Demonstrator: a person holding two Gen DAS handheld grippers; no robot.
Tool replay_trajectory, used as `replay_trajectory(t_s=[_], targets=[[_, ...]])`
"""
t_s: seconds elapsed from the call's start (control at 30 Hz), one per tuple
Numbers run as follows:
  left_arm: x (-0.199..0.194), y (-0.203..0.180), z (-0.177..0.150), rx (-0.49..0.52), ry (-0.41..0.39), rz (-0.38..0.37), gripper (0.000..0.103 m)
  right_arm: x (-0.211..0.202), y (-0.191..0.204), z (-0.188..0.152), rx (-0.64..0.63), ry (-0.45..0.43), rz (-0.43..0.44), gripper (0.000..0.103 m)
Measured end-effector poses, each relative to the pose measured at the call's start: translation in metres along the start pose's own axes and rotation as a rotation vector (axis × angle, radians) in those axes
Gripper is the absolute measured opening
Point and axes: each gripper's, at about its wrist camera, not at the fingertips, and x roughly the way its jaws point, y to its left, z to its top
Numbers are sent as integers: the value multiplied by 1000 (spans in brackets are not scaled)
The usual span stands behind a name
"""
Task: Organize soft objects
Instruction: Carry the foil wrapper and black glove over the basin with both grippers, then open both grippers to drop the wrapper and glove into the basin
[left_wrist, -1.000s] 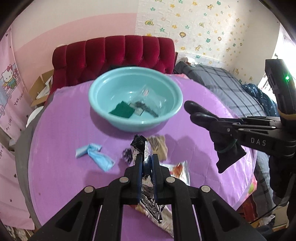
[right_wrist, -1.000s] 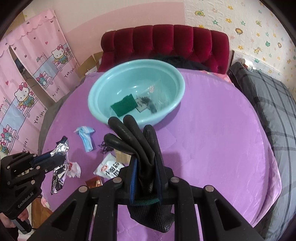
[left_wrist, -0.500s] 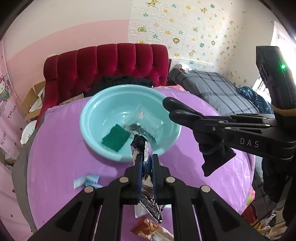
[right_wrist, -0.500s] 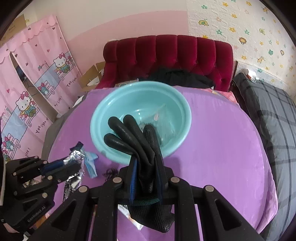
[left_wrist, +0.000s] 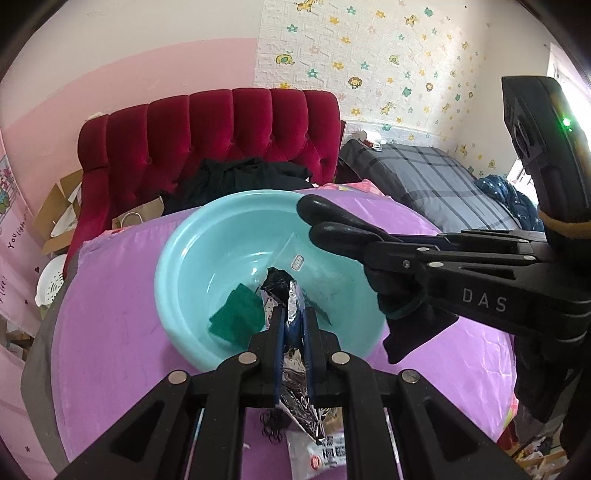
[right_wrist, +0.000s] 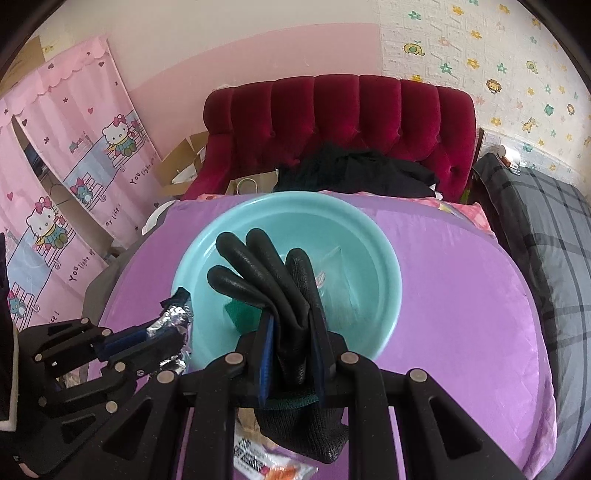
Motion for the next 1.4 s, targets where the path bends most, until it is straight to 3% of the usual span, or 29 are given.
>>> replay_trajectory(t_s=[0.43,0.83,1.0,1.1,1.13,1.17,1.2,1.23,1.27,1.3,1.37,1.4], targets=[[62,22,20,-17,45,0,10,72,-15,28,95,59,28,19],[114,34,10,-28,108,35,10,128,-21,28,125,104,18,19],[114,34,10,-22,101,37,11,136,-20,25,126,110,16,19],[109,30,11,0,84,44,12,134,-21,26,125,102,14,27],[107,29,10,8,77,49,15,133,-21,26,124,98,12,33],[105,28,10,16,74,57,25,131,-20,26,123,95,5,40],[104,28,10,18,73,67,50,129,-20,26,120,90,-1,44],[101,28,10,15,70,82,68,128,-19,27,119,87,-3,50],[99,29,10,8,61,84,94,125,-19,27,123,82,-3,57],[94,30,9,-1,43,81,103,124,-19,27,129,82,-5,61],[89,30,9,-5,27,100,103,121,-21,25,149,87,-12,84],[86,30,8,-4,26,114,103,119,-20,24,151,86,-13,86]])
